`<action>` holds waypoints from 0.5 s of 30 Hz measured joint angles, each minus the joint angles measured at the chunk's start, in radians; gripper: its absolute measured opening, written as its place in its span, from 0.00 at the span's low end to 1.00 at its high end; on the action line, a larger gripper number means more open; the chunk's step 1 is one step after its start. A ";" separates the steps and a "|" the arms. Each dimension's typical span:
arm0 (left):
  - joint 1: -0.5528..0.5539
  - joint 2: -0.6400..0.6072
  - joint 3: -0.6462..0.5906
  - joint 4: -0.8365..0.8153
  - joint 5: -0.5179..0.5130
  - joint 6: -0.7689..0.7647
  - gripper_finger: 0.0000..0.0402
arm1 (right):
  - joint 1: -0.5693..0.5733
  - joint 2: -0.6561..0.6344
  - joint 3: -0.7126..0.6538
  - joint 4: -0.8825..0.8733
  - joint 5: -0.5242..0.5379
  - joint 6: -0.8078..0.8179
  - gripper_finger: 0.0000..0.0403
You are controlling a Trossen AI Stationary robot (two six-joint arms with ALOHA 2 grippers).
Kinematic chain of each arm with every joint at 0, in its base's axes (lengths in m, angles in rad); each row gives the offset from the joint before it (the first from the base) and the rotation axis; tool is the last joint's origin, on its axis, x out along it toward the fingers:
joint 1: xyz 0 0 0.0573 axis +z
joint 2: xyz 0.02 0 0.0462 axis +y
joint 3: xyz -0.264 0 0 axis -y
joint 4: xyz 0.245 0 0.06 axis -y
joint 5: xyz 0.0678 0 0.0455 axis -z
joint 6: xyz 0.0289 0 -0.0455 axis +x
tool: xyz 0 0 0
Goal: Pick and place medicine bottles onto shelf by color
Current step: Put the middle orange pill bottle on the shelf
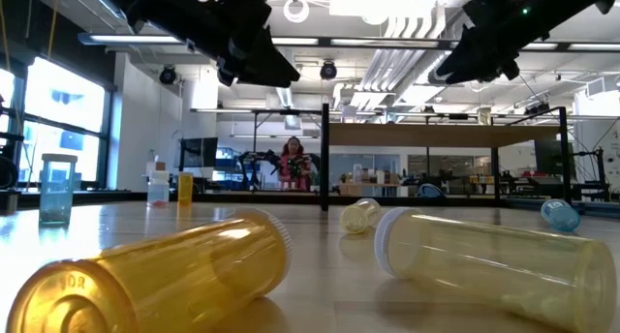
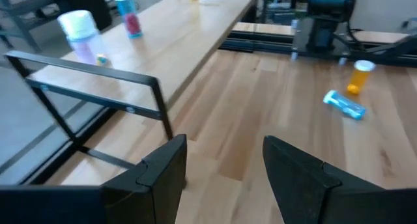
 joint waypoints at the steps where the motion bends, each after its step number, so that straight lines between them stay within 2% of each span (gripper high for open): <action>1: 0.000 0.000 0.000 0.000 0.004 0.000 0.48 | 0.020 0.000 0.000 -0.011 -0.002 0.024 0.44; 7: 0.000 0.000 0.000 0.000 0.005 0.000 0.48 | 0.140 0.000 0.000 -0.026 -0.043 0.152 0.44; 15: 0.000 0.000 0.000 -0.031 0.005 0.044 0.48 | 0.305 0.021 0.000 -0.004 -0.017 0.351 0.44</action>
